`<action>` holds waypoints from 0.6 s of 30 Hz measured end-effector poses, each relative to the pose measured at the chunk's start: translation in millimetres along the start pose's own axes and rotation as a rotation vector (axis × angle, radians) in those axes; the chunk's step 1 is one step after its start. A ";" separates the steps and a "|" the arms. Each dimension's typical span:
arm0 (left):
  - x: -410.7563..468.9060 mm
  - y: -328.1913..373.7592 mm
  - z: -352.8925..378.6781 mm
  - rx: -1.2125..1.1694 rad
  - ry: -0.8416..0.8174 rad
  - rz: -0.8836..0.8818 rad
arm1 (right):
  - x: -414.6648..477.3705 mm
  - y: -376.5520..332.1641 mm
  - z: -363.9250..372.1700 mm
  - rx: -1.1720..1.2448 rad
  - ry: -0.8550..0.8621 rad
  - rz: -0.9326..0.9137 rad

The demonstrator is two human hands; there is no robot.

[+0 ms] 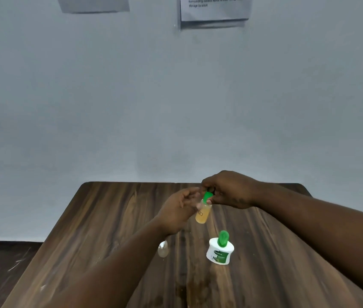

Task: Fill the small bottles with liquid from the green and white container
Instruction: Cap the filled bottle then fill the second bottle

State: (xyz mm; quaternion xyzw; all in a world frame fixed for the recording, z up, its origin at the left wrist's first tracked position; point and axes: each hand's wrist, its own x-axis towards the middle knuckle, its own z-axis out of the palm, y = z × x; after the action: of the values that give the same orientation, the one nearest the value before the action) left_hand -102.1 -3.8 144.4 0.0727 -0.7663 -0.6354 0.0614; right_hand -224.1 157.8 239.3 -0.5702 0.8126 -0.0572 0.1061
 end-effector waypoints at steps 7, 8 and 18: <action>-49.1 -50.8 -19.8 0.151 0.643 -0.120 | 47.4 39.5 94.7 -0.056 -0.042 0.176; -59.8 -61.7 -21.2 0.149 0.662 -0.135 | 55.5 43.5 109.5 -0.052 -0.054 0.193; -132.2 -113.5 -14.9 0.116 0.765 -0.240 | 97.6 56.1 191.3 -0.147 -0.182 0.253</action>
State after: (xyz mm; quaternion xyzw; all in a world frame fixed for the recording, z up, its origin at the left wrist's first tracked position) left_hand 34.3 -13.8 35.5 0.3963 -0.7087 -0.5210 0.2634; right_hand -261.9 90.8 31.2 -0.4722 0.8670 0.0682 0.1435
